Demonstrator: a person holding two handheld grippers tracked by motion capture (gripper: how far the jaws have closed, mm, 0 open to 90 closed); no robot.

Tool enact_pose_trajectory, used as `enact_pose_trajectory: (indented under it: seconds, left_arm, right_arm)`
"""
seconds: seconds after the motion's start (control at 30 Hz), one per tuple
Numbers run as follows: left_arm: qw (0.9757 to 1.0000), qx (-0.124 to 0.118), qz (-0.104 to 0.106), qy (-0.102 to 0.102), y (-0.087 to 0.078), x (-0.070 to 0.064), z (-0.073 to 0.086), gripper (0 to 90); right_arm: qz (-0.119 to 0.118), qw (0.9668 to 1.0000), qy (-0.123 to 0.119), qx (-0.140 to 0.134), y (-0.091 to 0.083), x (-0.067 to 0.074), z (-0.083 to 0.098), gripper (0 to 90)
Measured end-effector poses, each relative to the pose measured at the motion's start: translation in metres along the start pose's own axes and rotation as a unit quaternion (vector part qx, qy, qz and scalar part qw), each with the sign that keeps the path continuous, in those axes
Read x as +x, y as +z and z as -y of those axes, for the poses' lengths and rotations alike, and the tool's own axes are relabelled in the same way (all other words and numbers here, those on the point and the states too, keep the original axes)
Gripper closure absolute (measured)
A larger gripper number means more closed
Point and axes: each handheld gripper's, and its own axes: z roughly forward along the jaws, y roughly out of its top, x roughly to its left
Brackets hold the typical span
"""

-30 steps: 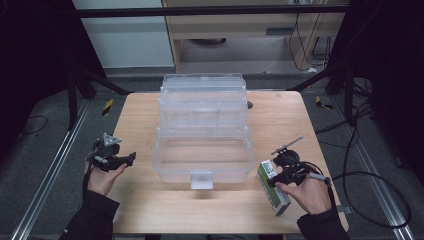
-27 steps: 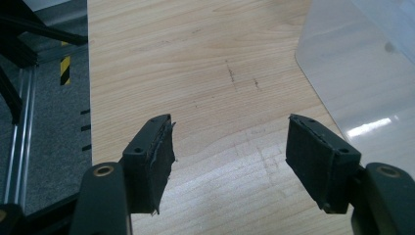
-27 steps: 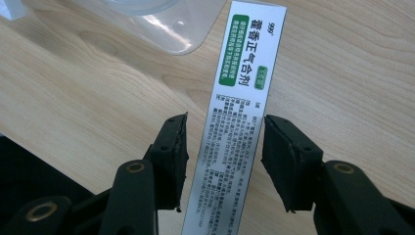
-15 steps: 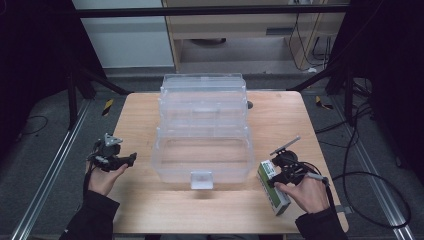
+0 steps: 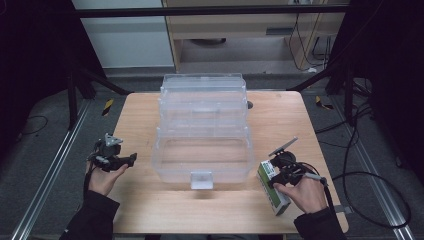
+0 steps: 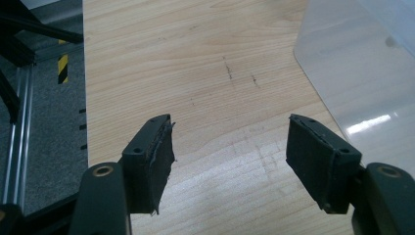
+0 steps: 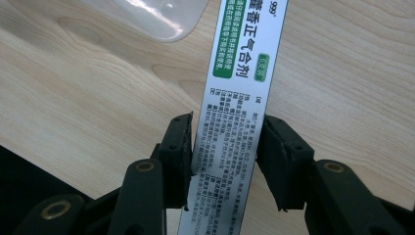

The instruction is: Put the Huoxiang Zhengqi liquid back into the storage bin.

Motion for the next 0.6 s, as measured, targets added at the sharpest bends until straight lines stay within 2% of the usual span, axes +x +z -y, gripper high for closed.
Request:
enact_pose_trajectory:
  seconds: [0.13,0.2,0.27,0.6]
  left_arm:
    - [1.0,0.0,0.0,0.0,-0.0001,0.0,0.0,33.5]
    - [1.0,0.0,0.001,0.0,-0.0001,0.0002,0.0,33.5]
    - [1.0,0.0,0.001,-0.001,-0.0002,0.0005,0.0,33.5]
    - [1.0,0.001,0.002,0.0,0.0006,-0.0003,0.0,33.3]
  right_arm:
    - [0.006,1.0,0.002,0.006,-0.0003,0.001,-0.0014,58.6]
    - [0.008,0.9999,-0.002,0.006,-0.0006,0.0009,-0.0014,59.4]
    - [0.021,0.9996,-0.014,0.012,-0.0019,0.0002,-0.0016,62.0]
    - [0.022,0.9994,-0.023,0.016,-0.0019,0.0005,-0.0022,61.6]
